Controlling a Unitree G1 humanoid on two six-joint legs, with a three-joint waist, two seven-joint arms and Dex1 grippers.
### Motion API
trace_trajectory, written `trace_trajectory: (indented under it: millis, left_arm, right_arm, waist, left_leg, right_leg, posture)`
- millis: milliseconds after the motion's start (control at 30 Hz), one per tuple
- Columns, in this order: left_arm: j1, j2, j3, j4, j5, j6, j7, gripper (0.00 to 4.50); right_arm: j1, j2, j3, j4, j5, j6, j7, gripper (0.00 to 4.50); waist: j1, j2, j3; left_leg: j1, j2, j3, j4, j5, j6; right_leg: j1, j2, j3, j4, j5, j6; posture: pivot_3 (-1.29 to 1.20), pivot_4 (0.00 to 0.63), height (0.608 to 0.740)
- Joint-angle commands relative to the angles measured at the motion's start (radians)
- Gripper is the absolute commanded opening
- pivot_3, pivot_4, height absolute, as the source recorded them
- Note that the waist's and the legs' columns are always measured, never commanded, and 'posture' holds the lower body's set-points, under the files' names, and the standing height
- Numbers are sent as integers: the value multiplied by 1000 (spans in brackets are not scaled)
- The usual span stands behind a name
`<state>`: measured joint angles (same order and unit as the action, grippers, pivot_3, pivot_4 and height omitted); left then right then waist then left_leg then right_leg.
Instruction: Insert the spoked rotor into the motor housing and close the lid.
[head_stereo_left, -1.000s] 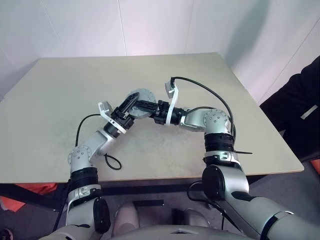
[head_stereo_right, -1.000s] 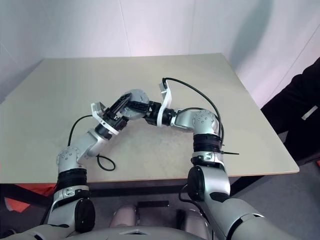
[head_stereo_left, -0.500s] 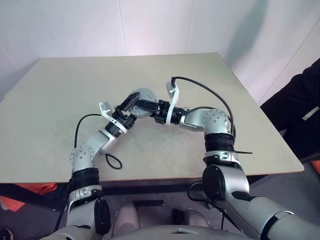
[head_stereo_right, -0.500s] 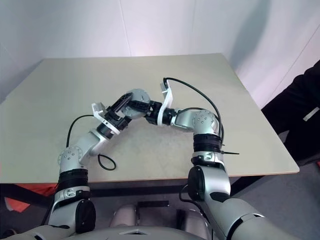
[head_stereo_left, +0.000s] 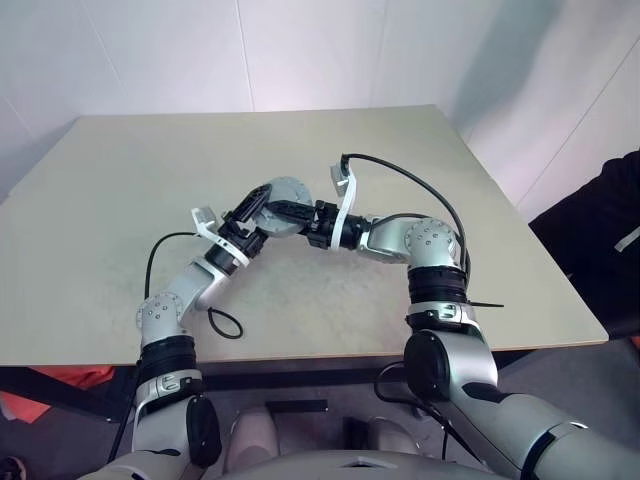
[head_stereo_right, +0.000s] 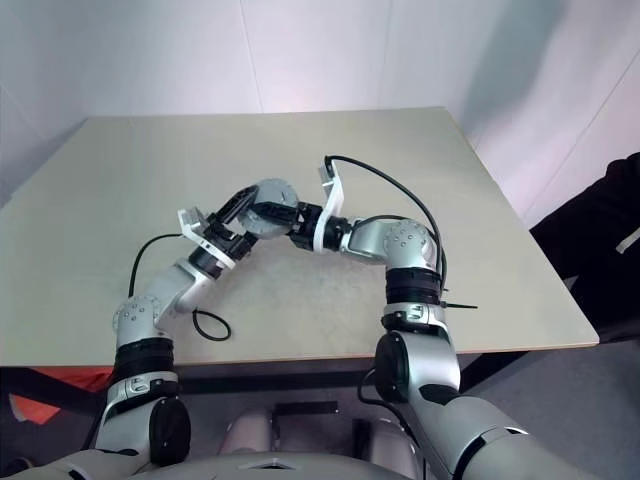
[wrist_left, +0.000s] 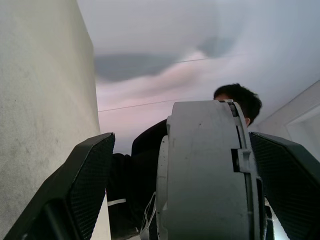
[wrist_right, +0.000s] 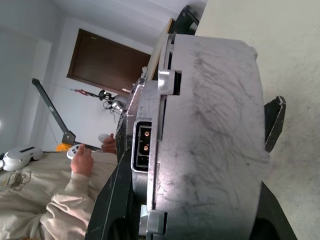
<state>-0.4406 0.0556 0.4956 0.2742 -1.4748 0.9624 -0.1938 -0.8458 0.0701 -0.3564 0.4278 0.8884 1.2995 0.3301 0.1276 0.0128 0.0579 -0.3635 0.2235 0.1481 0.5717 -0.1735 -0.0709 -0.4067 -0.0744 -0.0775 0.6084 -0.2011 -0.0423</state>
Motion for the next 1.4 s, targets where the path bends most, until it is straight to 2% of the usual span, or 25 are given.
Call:
trace_trajectory:
  millis: [33, 133, 167, 600, 733, 833, 1000, 1133, 1400]
  left_arm:
    - [-12, 3, 0, -8, -6, -8, -7, 3266]
    - [-16, 7, -3, -2, -3, -8, -12, 2225]
    - [-16, 9, -7, -1, -3, -3, -12, 2118]
    - [-24, 14, -4, 15, 4, -9, -11, 2124]
    - [-21, 14, -7, 15, 14, -16, -10, 2124]
    - [-20, 14, -6, 14, 20, -20, -11, 2124]
    - [-20, 15, 0, 15, 48, -47, -13, 2124]
    - [-38, 50, 94, 43, 106, -224, 7, 2124]
    - [-50, 124, 211, 114, 159, -390, -22, 2124]
  right_arm:
    - [-39, 7, -5, -34, 40, -5, 29, 2187]
    - [-40, 6, -6, -33, 39, -6, 29, 2187]
    - [-41, 6, -6, -33, 38, -7, 30, 2187]
    - [-33, 6, 10, -48, 28, -33, 53, 2187]
    - [-30, 3, 13, -45, 22, -53, 51, 3353]
    - [-27, 0, 29, -51, -2, -84, 41, 4449]
    - [-26, -1, 43, -43, -29, -122, 33, 4485]
    - [-19, -6, 68, -10, -105, -198, 5, 4485]
    - [-16, -1, 74, 7, -116, -213, 13, 4485]
  waist:
    - [0, 0, 0]
    - [0, 0, 0]
    - [0, 0, 0]
    - [0, 0, 0]
    - [0, 0, 0]
    - [0, 0, 0]
    - [0, 0, 0]
    - [-3, 0, 0]
    - [-4, -2, 0]
  left_leg:
    - [0, 0, 0, 0, 0, 0]
    - [0, 0, 0, 0, 0, 0]
    - [0, 0, 0, 0, 0, 0]
    - [0, 0, 0, 0, 0, 0]
    - [0, 0, 0, 0, 0, 0]
    - [0, 0, 0, 1, 0, 0]
    - [0, 0, 0, 1, 0, 0]
    - [0, 0, 0, 1, 0, 0]
    - [0, 0, 0, 1, 0, 0]
  right_leg:
    - [0, 0, 0, 0, 0, 0]
    - [0, 0, 0, 0, 0, 0]
    - [0, 0, 0, 0, 0, 0]
    - [0, 0, 0, 1, 0, 0]
    - [0, 0, 0, 1, 0, 0]
    - [0, 0, 0, 1, 0, 0]
    - [0, 0, 0, 1, 0, 0]
    - [0, 0, 0, 1, 0, 0]
    - [0, 0, 0, 0, 0, 0]
  posture:
    - [0, 0, 740]
    - [0, 0, 740]
    - [0, 0, 740]
    - [0, 0, 740]
    - [0, 0, 740]
    - [0, 0, 740]
    - [0, 0, 740]
    - [0, 0, 740]
    - [0, 0, 740]
